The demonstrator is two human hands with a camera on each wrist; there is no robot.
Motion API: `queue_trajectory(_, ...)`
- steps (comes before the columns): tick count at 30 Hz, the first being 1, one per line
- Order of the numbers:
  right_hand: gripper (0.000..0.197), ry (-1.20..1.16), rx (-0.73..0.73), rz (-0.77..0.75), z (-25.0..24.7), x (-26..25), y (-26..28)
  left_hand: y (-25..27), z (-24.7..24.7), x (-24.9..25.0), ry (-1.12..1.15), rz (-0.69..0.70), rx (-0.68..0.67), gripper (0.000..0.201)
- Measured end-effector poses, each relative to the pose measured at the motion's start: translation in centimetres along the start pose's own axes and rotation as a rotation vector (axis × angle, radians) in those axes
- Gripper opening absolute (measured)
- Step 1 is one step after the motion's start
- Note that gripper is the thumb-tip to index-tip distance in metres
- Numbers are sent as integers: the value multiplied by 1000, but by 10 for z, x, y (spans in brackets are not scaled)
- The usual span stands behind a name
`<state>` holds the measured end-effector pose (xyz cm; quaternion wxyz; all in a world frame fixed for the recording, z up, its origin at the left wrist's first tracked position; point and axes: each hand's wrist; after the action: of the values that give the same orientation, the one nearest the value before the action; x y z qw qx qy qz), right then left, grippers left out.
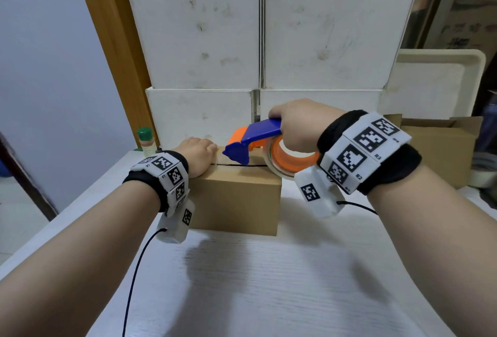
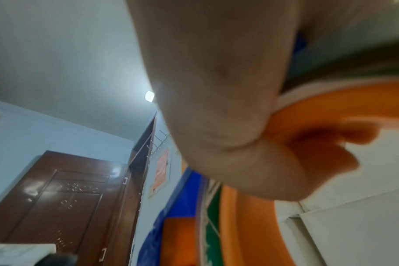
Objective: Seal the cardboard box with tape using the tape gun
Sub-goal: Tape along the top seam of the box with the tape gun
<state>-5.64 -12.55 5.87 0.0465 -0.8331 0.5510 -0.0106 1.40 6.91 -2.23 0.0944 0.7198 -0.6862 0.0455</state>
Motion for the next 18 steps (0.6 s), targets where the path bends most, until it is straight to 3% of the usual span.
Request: queue_trajectory(18,37,93,-37,32,4,-1,-7,-7,4,-5,48,-67,-35,45)
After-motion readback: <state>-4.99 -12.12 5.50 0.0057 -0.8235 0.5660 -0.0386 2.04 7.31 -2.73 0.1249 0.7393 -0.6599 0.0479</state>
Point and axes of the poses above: each hand's wrist, its own y-axis away from the middle knuckle, its own z-axis out of the palm, x = y × z, and after that the axes turned 10 degrees about -z, right-handed
